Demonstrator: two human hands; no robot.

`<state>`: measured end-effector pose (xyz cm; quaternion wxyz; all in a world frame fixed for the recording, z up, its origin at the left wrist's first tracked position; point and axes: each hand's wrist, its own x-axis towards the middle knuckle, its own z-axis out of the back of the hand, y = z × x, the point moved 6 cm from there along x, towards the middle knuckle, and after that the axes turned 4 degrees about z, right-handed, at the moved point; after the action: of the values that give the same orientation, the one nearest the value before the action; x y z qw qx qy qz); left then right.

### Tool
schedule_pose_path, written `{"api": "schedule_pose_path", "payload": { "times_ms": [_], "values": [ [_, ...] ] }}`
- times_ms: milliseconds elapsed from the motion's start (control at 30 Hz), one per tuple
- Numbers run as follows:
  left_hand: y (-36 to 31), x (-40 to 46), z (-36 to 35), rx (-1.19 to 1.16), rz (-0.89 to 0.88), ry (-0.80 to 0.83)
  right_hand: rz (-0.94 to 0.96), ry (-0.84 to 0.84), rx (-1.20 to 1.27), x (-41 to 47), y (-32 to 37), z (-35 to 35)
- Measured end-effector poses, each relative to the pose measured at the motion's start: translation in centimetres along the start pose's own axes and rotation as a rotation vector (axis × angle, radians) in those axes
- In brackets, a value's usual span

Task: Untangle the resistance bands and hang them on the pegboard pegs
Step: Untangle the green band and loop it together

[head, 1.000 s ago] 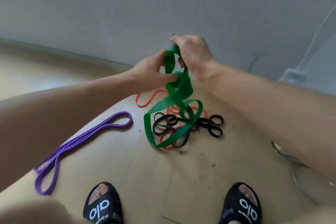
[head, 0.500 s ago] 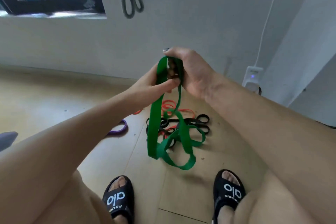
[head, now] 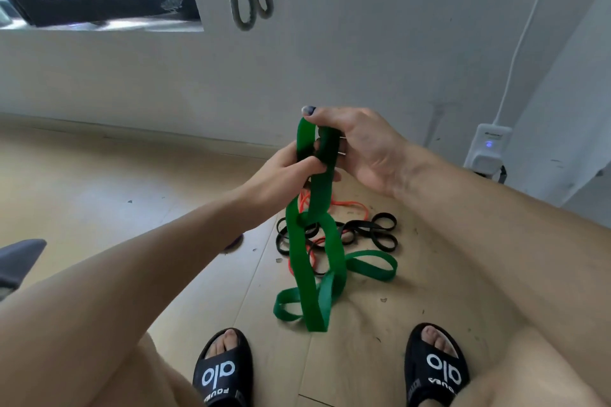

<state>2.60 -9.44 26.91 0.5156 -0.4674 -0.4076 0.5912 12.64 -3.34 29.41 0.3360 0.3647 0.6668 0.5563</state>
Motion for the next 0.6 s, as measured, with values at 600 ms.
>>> {"api": "schedule_pose_path", "payload": {
  "times_ms": [600],
  "values": [
    [2.9, 1.2, 0.6, 0.350, 0.085, 0.203, -0.037, -0.128, 0.157, 0.2, 0.2, 1.8]
  ]
}}
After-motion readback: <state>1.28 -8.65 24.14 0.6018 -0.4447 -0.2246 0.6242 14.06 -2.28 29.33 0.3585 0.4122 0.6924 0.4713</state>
